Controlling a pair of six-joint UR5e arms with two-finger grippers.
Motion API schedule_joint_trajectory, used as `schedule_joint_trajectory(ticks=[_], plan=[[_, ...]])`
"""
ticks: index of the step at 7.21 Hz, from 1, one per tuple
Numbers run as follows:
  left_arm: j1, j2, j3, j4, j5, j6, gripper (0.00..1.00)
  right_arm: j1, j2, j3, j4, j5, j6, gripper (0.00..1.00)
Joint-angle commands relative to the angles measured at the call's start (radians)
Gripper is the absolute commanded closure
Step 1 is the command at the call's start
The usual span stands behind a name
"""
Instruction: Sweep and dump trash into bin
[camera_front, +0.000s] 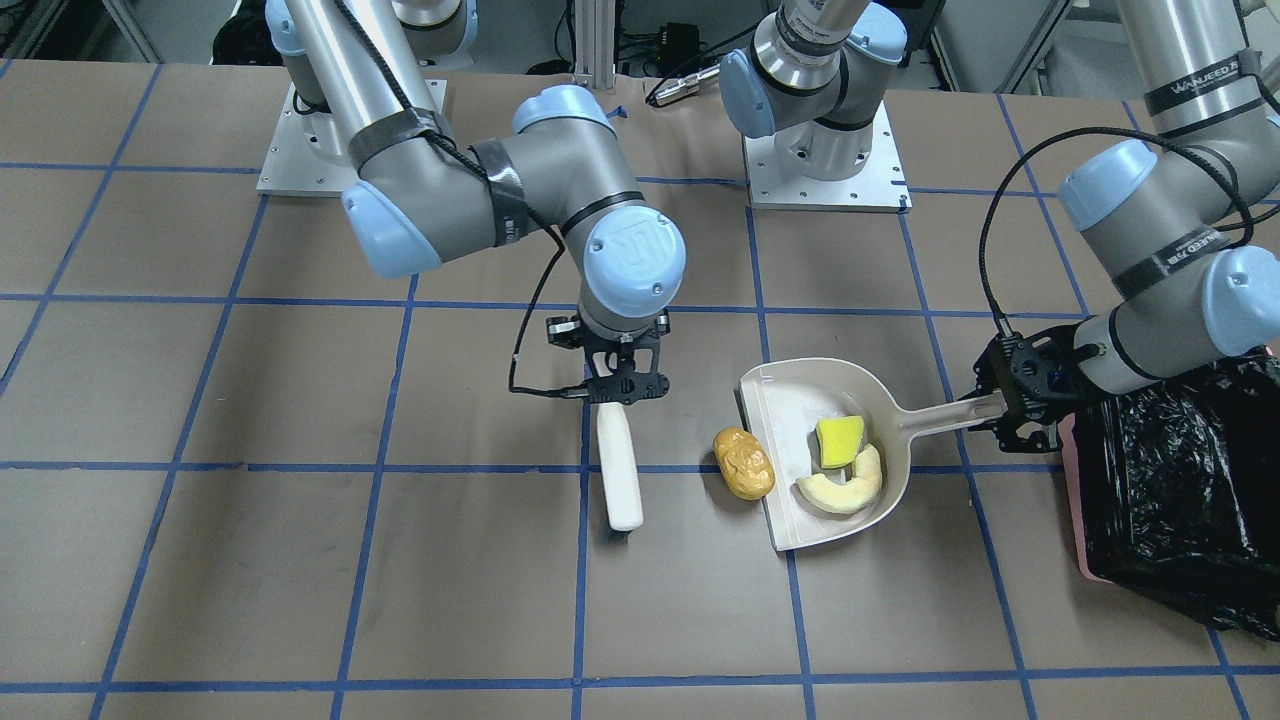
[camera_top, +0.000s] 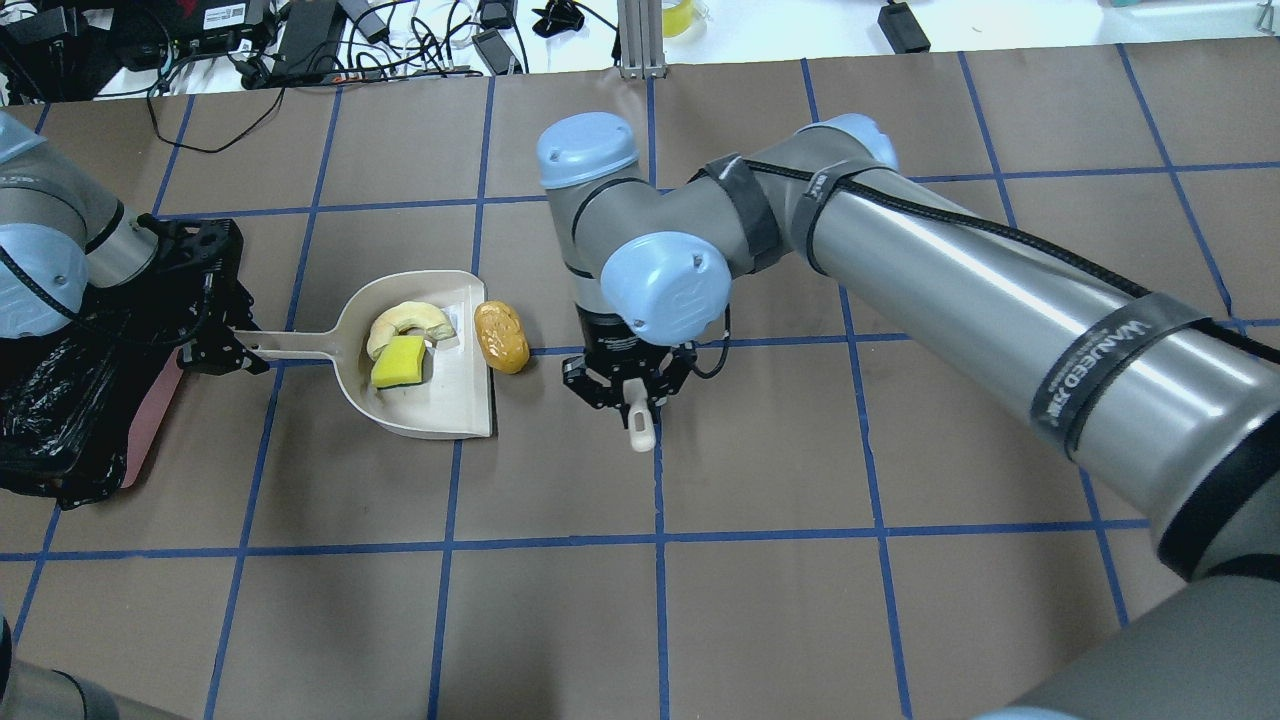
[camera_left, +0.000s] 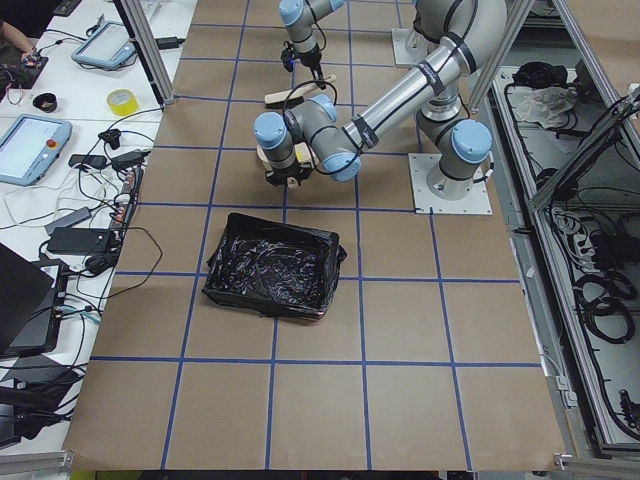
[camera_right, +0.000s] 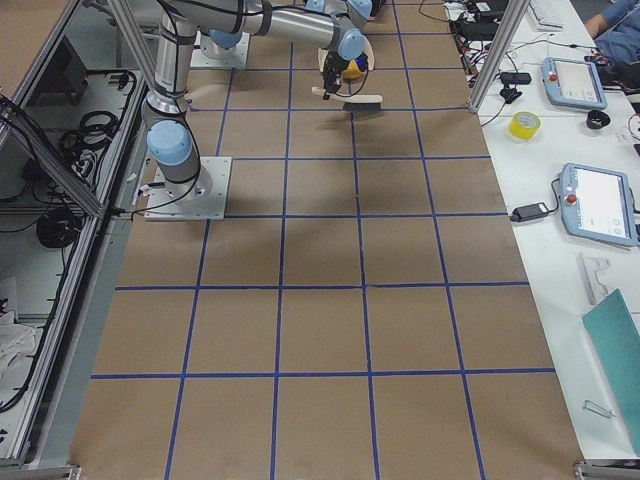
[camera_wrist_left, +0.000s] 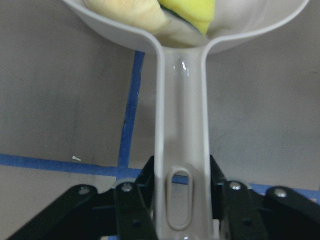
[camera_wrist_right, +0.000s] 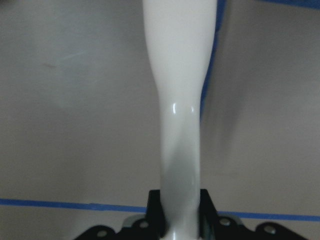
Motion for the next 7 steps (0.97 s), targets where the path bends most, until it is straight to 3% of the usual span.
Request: schedule_joint_trajectory(ticks=[1,4,7], plan=[[-0.011,-0.001,-0.012,0.009,0.04,-0.016,0.9,0.105,0.076,-0.082,-0.058,0.129,0.137,1.0],[-0.054,0.0,-0.037,0.075,0.072,-0.039,0.9,0.156,0.108,-0.165,-0.118,0.267,0.243,1.0],[-0.054,0.002,-0.038,0.075,0.071,-0.043,0.88,0.156,0.105,-0.171,-0.137,0.278,0.243,1.0]])
